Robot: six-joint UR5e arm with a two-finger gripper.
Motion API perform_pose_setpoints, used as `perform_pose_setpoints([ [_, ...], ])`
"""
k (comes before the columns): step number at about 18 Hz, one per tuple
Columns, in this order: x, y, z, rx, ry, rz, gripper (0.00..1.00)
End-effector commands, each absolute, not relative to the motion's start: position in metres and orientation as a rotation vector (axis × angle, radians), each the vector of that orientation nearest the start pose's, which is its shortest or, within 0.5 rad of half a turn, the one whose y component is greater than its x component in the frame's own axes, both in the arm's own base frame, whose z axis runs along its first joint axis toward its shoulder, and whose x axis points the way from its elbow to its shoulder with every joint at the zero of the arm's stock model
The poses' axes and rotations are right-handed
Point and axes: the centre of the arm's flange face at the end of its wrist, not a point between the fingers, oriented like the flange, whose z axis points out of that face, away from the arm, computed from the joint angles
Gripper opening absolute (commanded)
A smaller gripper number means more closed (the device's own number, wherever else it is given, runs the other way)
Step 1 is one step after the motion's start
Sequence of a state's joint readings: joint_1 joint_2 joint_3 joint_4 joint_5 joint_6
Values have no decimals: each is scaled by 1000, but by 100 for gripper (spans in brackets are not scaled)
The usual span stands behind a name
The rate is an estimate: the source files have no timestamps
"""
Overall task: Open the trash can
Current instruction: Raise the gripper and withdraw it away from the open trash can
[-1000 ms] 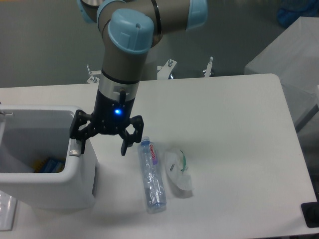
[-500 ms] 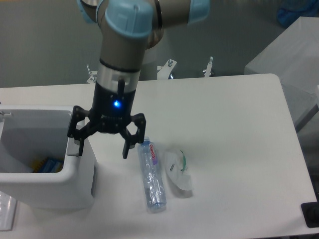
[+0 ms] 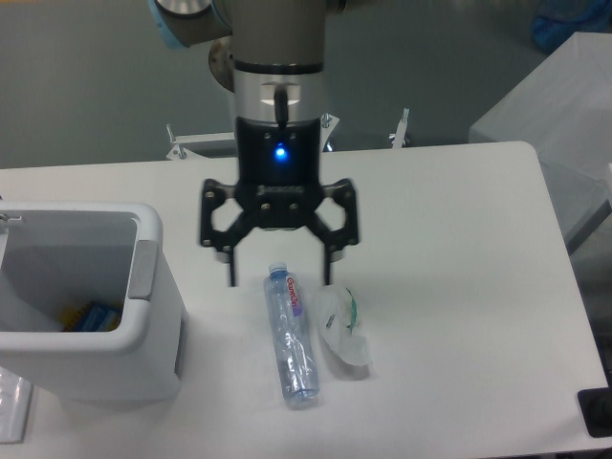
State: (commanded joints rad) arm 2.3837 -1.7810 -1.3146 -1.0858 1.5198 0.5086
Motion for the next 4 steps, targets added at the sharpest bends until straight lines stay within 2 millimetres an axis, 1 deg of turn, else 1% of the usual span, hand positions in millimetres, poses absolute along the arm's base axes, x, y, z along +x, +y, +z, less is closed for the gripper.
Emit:
perform_pose_setpoints([
  [2, -362, 514, 551, -2743, -249, 414, 100],
  [4, -374, 497, 550, -2799, -158, 417, 100],
])
